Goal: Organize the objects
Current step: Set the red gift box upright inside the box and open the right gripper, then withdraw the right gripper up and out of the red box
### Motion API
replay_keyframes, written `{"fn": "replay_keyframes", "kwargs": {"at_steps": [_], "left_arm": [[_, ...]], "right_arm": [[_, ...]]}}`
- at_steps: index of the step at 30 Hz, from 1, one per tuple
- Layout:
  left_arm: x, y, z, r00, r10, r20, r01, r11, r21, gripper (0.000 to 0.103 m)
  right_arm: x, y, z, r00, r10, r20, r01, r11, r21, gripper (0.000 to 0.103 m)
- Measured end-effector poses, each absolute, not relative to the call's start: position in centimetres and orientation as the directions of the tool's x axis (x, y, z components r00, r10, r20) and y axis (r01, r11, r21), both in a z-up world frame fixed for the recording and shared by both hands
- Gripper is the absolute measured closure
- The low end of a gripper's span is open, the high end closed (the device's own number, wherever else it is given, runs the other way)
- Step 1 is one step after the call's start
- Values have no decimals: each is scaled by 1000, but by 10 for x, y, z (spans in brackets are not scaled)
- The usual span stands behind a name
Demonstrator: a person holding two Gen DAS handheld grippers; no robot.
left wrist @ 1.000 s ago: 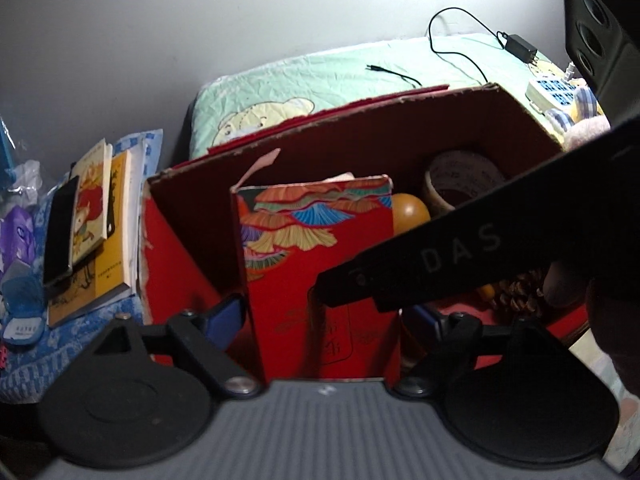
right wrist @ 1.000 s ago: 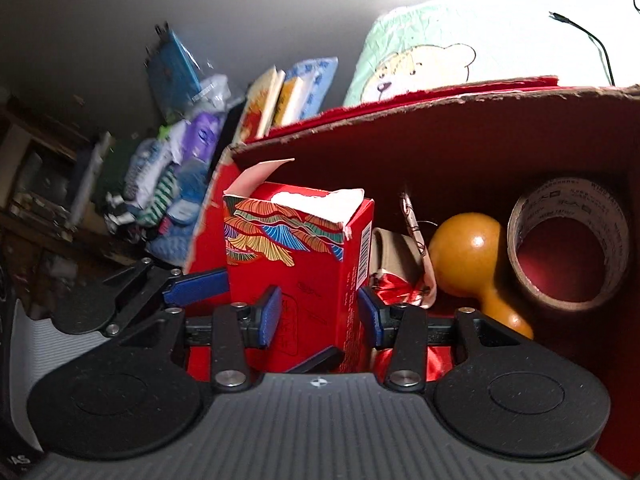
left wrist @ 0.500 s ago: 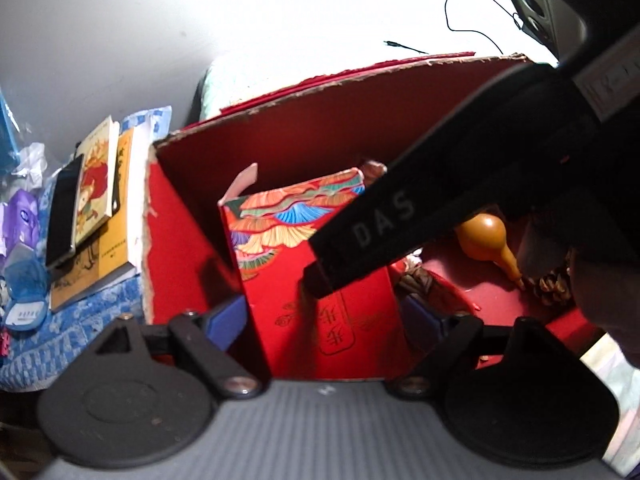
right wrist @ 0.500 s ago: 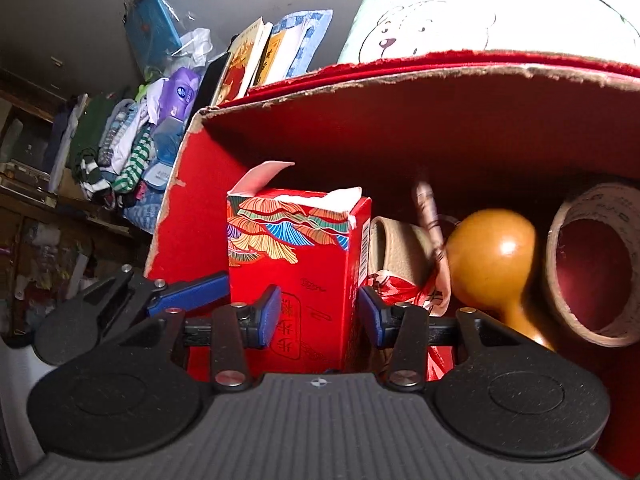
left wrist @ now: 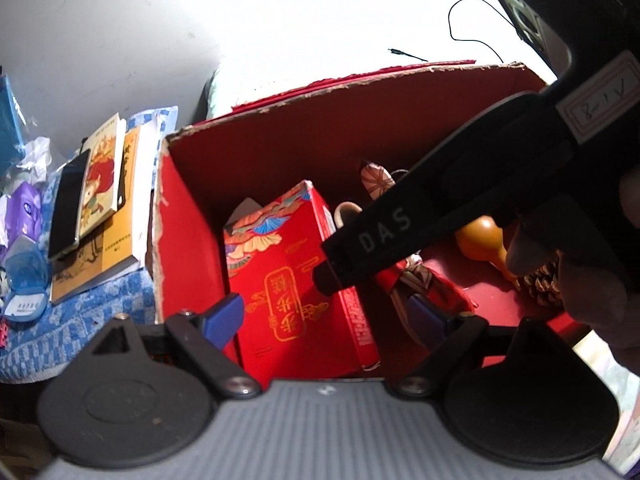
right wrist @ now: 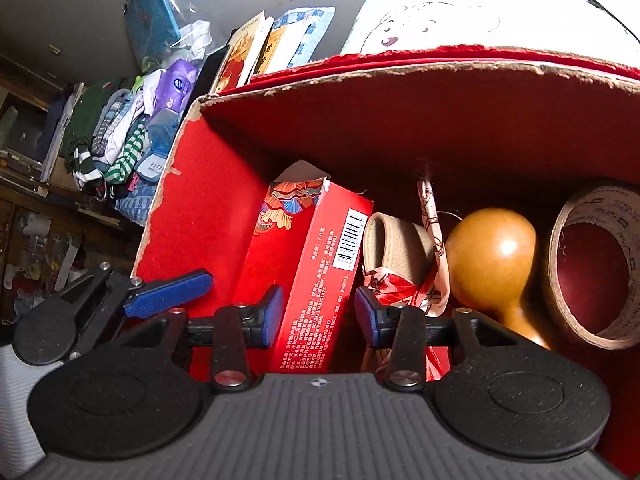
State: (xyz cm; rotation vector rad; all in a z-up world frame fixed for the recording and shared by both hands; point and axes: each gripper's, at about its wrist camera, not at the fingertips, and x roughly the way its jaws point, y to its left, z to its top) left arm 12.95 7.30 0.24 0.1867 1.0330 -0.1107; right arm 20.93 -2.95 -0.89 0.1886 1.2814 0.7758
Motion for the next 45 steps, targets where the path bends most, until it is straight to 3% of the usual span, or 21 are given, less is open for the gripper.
{"fn": "replay_keyframes", "kwargs": {"at_steps": [5, 7, 9, 12, 19, 23, 27, 33, 45], "left_arm": [[127, 75, 3, 517, -8, -856, 168, 982, 93, 14], [126, 75, 3, 519, -6, -855, 163, 982, 93, 14], [125, 75, 3, 521, -4, -854, 157, 983, 91, 14], [124, 76, 3, 522, -2, -853, 147, 985, 88, 14], [119, 80, 5, 518, -29, -855, 126, 991, 42, 14], [116, 79, 6, 517, -35, -855, 118, 992, 31, 14], [111, 77, 6, 521, -31, -853, 116, 993, 35, 14], [108, 80, 8, 527, -24, -850, 84, 996, 24, 14], [99, 80, 19, 567, 43, -822, -5, 999, 49, 11]], "right_arm": [[206, -30, -6, 106, 638, -763, -445, 716, 537, 75], [202, -25, -3, 112, 654, -748, -493, 690, 529, 86], [196, -18, 0, 117, 645, -755, -552, 674, 491, 88], [196, -13, 0, 128, 616, -777, -555, 694, 459, 84], [213, -45, -20, 129, 687, -716, -300, 715, 632, 78], [213, -32, -20, 96, 643, -760, -353, 736, 578, 82], [207, -20, -9, 97, 660, -745, -482, 686, 546, 84], [218, -45, -21, 150, 667, -730, -278, 737, 616, 81], [182, -67, 6, 392, 579, -715, -306, 815, 492, 74]]}}
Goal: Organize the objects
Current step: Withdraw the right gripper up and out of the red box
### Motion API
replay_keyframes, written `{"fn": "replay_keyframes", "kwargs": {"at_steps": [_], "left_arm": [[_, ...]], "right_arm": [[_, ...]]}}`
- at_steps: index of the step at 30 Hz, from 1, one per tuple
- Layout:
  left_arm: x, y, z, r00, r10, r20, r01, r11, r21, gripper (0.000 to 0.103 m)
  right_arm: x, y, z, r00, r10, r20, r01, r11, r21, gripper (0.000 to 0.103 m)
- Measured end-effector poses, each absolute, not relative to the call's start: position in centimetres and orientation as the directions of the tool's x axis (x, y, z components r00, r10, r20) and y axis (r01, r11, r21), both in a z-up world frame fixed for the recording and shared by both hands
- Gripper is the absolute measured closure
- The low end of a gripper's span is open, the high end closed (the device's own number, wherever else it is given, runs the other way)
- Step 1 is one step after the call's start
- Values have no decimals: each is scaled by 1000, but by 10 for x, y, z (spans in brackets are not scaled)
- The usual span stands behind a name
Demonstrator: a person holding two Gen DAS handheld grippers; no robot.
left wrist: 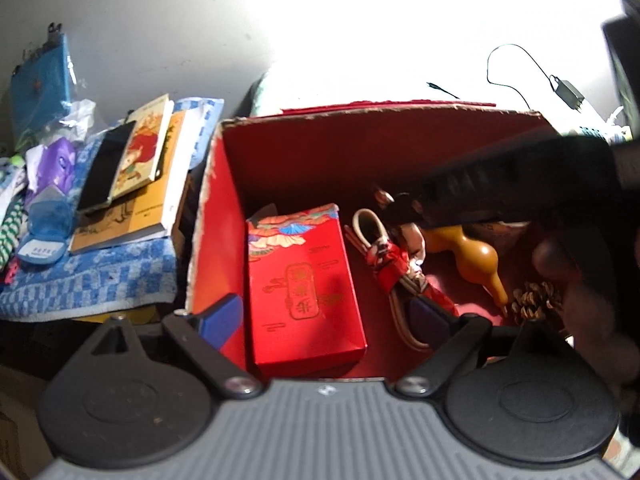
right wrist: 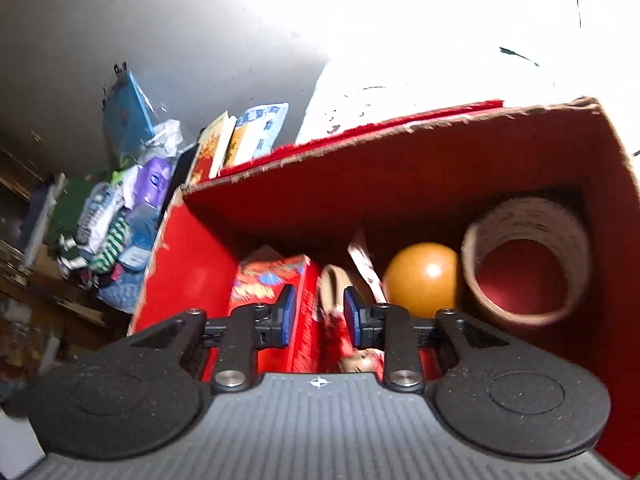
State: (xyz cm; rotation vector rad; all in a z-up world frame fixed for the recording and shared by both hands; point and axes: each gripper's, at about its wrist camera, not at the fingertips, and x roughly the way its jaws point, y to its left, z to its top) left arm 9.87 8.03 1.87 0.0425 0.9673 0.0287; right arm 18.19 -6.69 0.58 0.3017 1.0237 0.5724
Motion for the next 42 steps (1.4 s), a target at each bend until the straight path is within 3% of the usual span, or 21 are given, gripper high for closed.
{"fn": "replay_keyframes", "kwargs": {"at_steps": [8, 11, 42], "left_arm": [[92, 75, 21, 573, 58, -818, -24, 998, 55, 11], [89, 71, 24, 578, 70, -813, -27, 997, 67, 11], [34, 48, 65, 662, 81, -745, -35, 996, 78, 8]], "right_arm": [[148, -83, 12, 500, 482, -720, -284, 876, 390, 64], [136, -93, 19, 552, 442, -708, -259, 897, 358, 55], [56, -123, 66, 687, 390, -614, -261, 920, 292, 52]]}}
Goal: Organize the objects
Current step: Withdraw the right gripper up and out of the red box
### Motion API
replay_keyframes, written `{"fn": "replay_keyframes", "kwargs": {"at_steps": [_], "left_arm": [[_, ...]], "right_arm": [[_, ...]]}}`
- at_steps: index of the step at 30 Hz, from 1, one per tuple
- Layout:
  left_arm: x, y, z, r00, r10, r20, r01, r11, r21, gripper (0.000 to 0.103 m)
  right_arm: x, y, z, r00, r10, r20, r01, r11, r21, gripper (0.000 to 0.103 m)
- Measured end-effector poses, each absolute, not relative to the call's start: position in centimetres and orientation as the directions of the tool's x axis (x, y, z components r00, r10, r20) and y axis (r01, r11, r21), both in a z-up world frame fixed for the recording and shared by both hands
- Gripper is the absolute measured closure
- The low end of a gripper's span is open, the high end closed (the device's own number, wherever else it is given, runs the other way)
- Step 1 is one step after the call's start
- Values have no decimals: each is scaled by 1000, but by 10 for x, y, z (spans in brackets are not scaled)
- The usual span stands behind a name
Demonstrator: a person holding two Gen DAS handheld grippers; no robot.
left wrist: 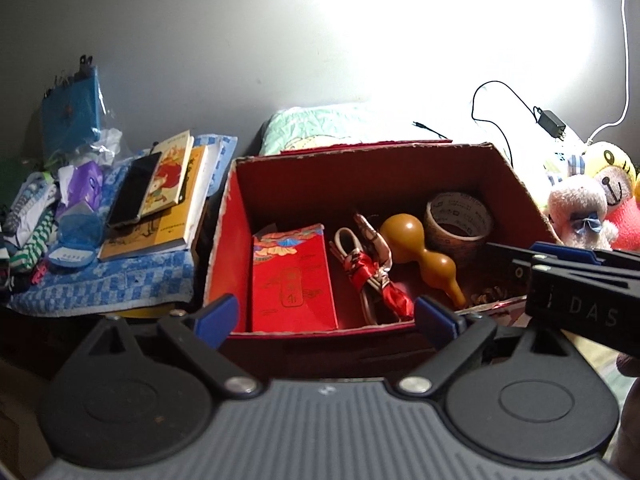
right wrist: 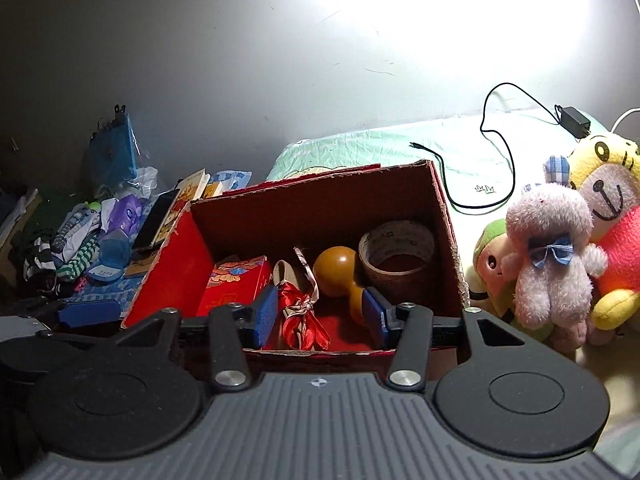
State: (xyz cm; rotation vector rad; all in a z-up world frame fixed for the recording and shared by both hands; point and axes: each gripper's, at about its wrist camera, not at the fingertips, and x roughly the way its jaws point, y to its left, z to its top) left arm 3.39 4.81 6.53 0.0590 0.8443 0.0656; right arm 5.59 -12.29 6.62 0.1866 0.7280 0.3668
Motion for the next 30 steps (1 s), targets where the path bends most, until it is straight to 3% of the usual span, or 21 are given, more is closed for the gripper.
{"fn": "replay_keyframes", "kwargs": {"at_steps": [30], "left_arm": [[13, 25, 34, 508, 95, -856, -48, 995, 82, 4]], "right_arm": [[23, -142, 45, 610, 346, -713, -219, 938, 268, 51]]}}
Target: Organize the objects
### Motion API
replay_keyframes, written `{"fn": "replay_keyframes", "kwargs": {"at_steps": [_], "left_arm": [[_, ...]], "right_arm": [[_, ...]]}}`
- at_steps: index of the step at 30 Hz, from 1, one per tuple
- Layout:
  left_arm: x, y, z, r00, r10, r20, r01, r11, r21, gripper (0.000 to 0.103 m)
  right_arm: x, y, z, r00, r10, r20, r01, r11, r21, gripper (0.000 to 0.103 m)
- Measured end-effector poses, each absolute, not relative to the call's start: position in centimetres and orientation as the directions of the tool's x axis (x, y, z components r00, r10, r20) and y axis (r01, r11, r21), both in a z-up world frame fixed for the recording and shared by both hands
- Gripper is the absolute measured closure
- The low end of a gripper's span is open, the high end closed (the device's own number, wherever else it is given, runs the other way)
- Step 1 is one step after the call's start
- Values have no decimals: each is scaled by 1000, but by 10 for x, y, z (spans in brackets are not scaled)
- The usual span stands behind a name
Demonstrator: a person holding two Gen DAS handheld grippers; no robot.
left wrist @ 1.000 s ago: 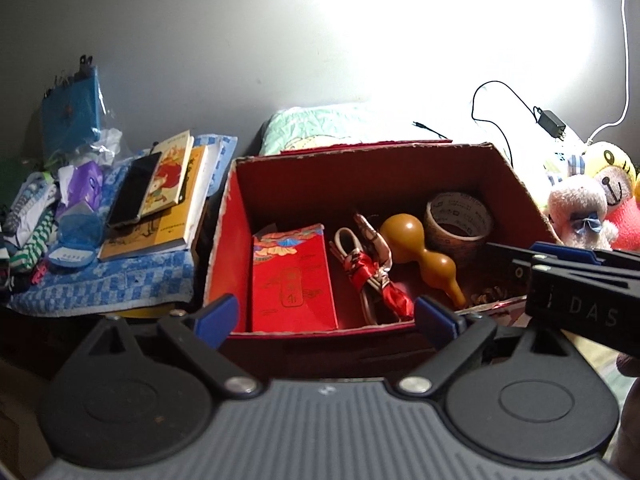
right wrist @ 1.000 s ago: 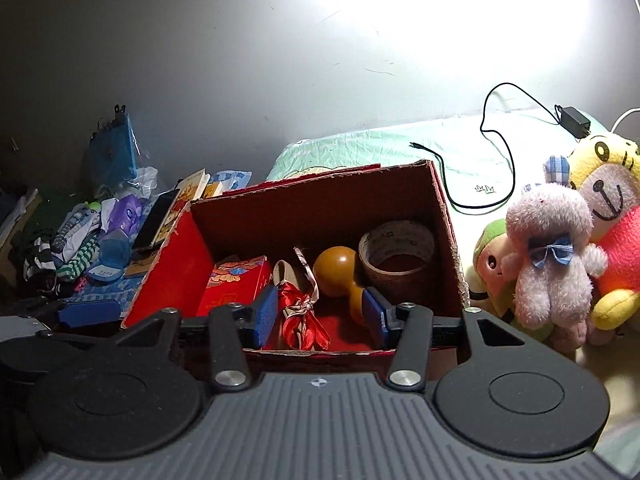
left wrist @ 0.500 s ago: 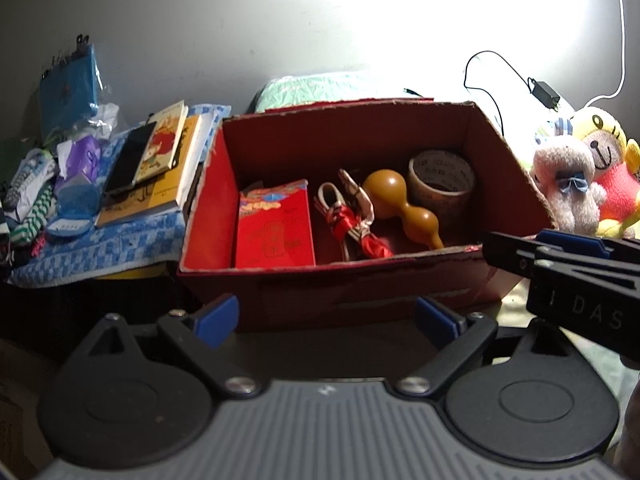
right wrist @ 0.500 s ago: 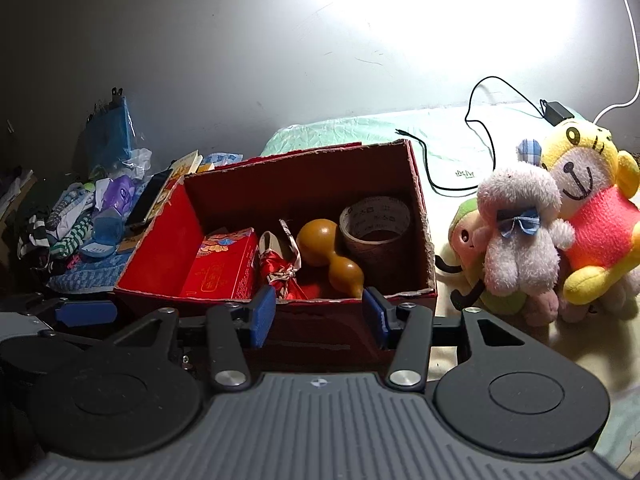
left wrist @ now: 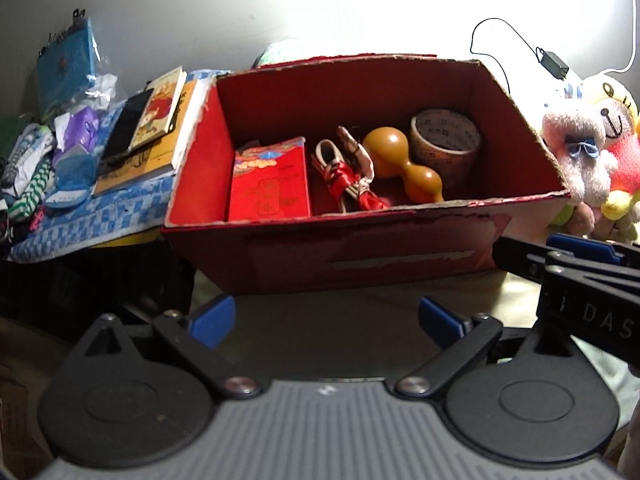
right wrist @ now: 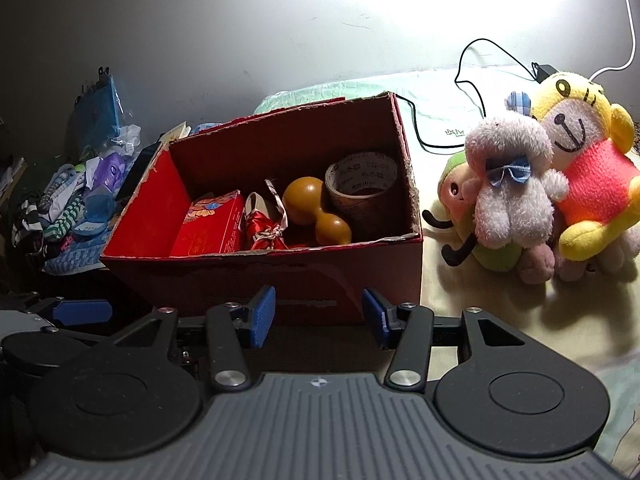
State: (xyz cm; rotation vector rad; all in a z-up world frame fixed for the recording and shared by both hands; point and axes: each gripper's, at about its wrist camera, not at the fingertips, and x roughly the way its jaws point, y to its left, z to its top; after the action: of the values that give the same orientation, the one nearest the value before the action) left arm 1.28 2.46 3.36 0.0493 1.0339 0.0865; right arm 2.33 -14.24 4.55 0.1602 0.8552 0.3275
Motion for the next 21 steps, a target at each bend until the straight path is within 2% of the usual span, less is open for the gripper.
{"fn": "replay_keyframes", "kwargs": {"at_steps": [6, 12, 17, 21], "left_arm": [[17, 29, 43, 505, 97, -858, -49, 995, 83, 4], [30, 36, 71, 518, 90, -850, 13, 993, 113, 4], [49, 47, 116, 603, 148, -784, 46, 975, 218, 4], [67, 61, 162, 663, 173, -729, 61, 957, 283, 4]], "right_arm": [[23, -143, 54, 613, 338, -714, -199, 941, 274, 51], [31, -144, 78, 619, 338, -709, -199, 941, 275, 51], [45, -143, 122, 685, 353, -637, -227, 934, 275, 51], [61, -142, 161, 706, 407, -579, -246, 908, 339, 51]]}}
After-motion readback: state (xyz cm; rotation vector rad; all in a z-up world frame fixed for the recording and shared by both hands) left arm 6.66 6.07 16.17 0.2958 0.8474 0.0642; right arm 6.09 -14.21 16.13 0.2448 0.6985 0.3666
